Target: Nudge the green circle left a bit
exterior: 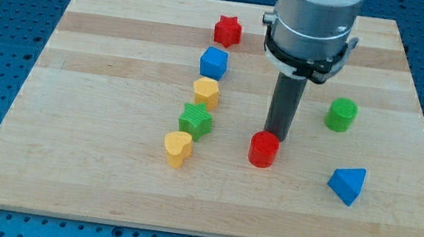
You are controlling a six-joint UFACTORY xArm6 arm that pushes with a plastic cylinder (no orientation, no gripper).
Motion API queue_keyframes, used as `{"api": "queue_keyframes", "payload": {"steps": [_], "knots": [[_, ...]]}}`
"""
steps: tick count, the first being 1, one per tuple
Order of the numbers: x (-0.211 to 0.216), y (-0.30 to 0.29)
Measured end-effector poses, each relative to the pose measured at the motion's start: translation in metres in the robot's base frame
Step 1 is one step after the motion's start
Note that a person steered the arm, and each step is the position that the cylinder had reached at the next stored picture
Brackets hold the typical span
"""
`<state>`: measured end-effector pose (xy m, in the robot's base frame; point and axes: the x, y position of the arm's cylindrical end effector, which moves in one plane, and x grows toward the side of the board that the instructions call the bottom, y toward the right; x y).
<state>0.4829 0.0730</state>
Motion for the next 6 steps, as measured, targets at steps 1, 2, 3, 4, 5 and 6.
{"api": "queue_keyframes", "payload": {"steps": [1,2,3,4,5,6], "knots": [[0.004,-0.006],[0.014,-0.005],[0.016,-0.001],[-0.052,0.049],[-0.084,0.038],[-0.078,0.120]]}}
